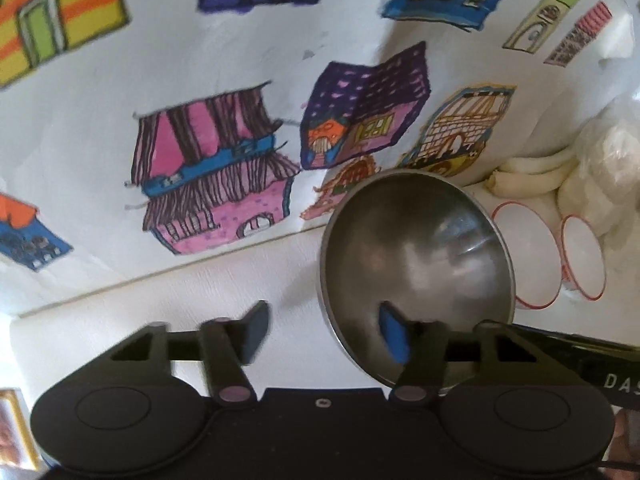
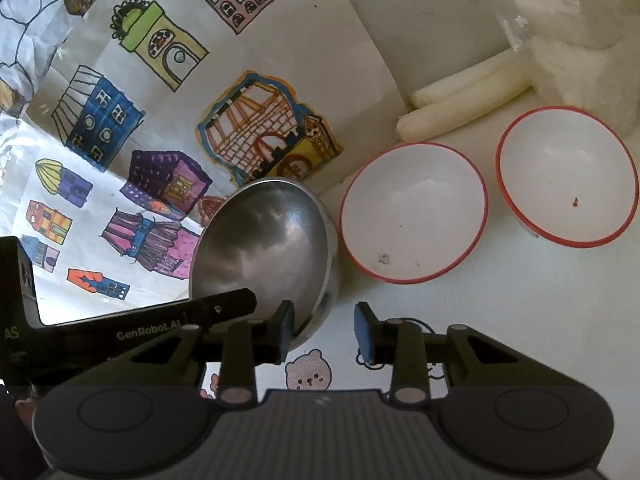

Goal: Organize plates and bowls
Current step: 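Close the left tool on the steel bowl rim while the right tool grips it too, then lift the steel bowl with both tools, lower it beside the plates, open both, then withdraw both tools and move them toward the white red-rimmed bowls, then close the left tool on a white bowl rim while the right tool grips it too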

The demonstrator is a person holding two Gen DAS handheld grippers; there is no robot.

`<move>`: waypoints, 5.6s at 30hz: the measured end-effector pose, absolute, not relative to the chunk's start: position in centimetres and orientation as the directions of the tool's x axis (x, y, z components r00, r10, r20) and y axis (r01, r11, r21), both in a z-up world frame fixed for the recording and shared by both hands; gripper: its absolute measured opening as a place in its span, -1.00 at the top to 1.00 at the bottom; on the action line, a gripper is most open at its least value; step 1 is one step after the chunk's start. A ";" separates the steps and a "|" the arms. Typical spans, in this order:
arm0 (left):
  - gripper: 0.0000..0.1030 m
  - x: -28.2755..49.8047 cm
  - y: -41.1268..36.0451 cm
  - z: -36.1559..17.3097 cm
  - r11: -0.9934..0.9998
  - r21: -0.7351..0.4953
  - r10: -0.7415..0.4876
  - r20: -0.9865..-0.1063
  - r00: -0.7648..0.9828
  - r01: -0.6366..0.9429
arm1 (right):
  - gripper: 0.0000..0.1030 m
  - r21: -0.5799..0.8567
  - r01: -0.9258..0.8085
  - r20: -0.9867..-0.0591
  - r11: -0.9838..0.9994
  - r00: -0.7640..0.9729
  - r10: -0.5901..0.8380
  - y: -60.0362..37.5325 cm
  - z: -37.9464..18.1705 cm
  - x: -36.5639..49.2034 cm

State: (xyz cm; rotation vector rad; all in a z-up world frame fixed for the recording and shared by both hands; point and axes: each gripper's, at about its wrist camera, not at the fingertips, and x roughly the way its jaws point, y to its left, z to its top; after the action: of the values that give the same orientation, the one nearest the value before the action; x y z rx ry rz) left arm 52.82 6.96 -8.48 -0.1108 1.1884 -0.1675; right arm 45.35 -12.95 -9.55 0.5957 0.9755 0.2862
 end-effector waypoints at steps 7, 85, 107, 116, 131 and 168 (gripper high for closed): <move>0.65 51.5 7.7 -8.1 0.971 -0.238 -0.230 -0.899 0.373 0.027 | 0.63 0.607 0.006 -0.681 0.794 0.518 0.517 -13.1 -9.6 46.0; 0.23 35.6 -13.2 -6.3 0.978 -0.188 -0.203 -0.952 0.227 0.085 | 0.31 0.539 -0.043 -0.765 0.841 0.392 0.510 -31.7 -11.2 28.5; -0.99 28.6 -9.3 1.6 0.961 -0.253 -0.274 -0.820 0.503 0.111 | -0.99 0.468 0.007 -0.667 0.884 0.659 0.348 -34.1 -4.2 20.7; -0.99 24.8 -7.5 3.1 0.943 -0.299 -0.327 -0.764 0.556 0.144 | -1.00 0.352 0.031 -0.635 0.936 0.742 0.214 -31.0 -1.3 14.7; -0.99 28.4 -7.4 1.3 0.962 -0.273 -0.241 -0.807 0.539 0.022 | -1.00 0.334 0.033 -0.657 0.942 0.725 0.207 -32.4 -2.6 19.2; -0.67 49.9 -14.6 -8.8 0.913 -0.116 0.021 -0.944 0.329 -0.392 | -0.01 0.574 -0.011 -0.680 0.819 0.551 0.484 -34.0 -12.1 45.6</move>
State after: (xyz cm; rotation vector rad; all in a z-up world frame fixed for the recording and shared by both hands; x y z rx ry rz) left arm 49.87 -14.59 -8.83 -0.3526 1.2116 0.2772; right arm 45.55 -33.99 -12.12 0.5549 0.9519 0.3110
